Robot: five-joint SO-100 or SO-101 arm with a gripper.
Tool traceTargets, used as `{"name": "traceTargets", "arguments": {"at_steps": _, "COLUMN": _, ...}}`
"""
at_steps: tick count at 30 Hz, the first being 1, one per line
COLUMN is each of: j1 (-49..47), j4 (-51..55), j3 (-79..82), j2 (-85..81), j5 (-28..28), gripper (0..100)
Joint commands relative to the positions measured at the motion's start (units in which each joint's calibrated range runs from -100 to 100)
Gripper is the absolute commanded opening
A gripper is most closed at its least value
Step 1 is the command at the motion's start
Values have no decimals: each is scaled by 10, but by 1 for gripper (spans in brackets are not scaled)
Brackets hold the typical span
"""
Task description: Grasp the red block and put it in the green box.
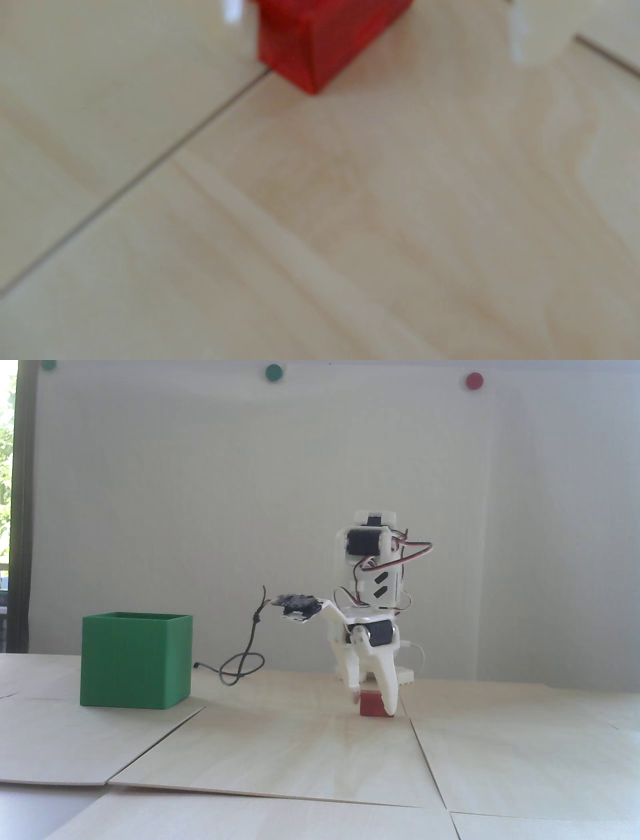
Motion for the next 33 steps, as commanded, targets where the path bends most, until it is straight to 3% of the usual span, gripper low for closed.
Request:
{"name": "traceTargets", "arguments": {"at_steps": 1, "j1": -20, "j4": -9, "j3": -48, "j2": -17, "j5": 38, "gripper": 26}}
{"name": "traceTargets", "arguments": {"at_steps": 20, "j1": -45, "j4": -12, "j3": -42, "j2": -17, "j5": 281, "gripper": 26}}
{"name": "traceTargets", "arguments": {"at_steps": 33, "j1": -50, "j4": -12, "j3": -42, "j2": -17, "j5": 290, "gripper": 26}}
